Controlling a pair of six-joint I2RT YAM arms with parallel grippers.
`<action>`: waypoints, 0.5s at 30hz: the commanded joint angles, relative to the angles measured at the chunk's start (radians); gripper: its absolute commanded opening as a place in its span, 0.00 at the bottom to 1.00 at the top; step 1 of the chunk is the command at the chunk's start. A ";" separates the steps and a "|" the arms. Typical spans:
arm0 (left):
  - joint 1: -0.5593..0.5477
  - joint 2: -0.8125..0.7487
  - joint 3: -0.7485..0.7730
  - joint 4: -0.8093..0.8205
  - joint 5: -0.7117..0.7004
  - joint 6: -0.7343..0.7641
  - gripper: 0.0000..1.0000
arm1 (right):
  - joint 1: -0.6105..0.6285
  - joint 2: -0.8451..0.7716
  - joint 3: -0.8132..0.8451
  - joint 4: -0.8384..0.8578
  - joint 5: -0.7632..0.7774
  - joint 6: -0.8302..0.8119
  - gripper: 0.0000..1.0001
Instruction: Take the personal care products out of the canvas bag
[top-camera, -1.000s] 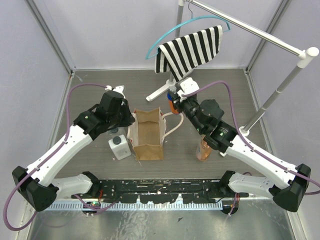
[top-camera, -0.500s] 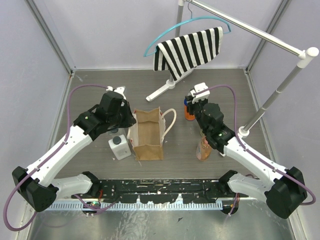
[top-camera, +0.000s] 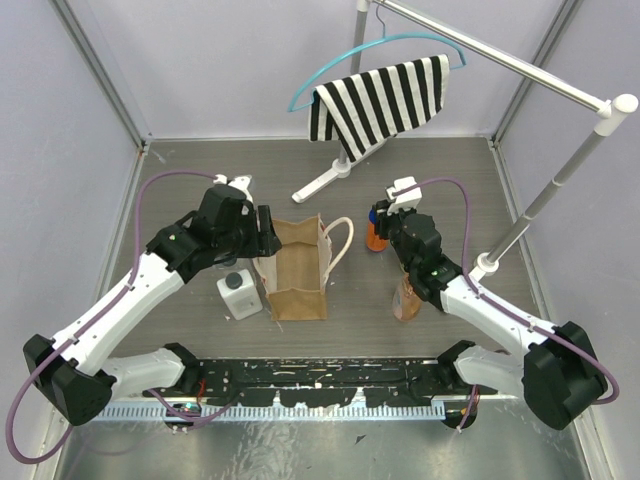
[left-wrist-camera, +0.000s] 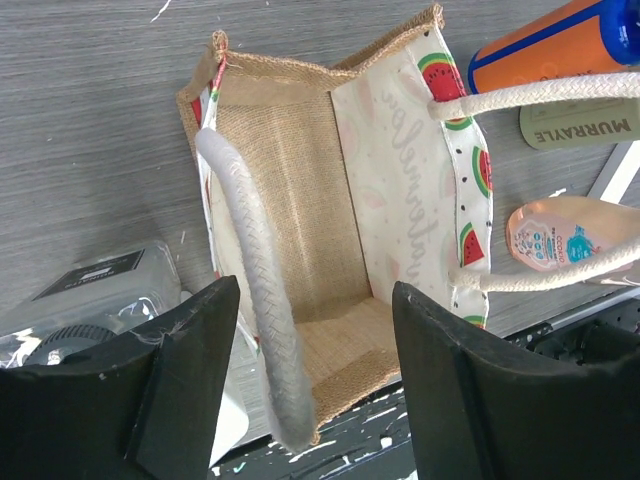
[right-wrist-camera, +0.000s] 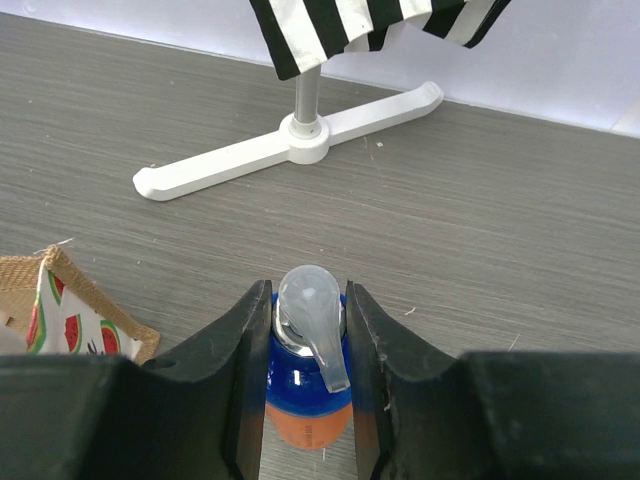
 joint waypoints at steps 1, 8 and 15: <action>-0.002 -0.022 -0.014 0.013 0.019 0.008 0.70 | -0.015 0.010 0.039 0.161 -0.021 0.025 0.08; -0.002 -0.030 -0.016 0.006 0.017 0.006 0.71 | -0.028 0.048 0.047 0.149 -0.045 0.031 0.12; -0.002 -0.052 -0.037 0.005 0.011 -0.014 0.82 | -0.032 0.030 0.022 0.149 -0.037 0.029 0.50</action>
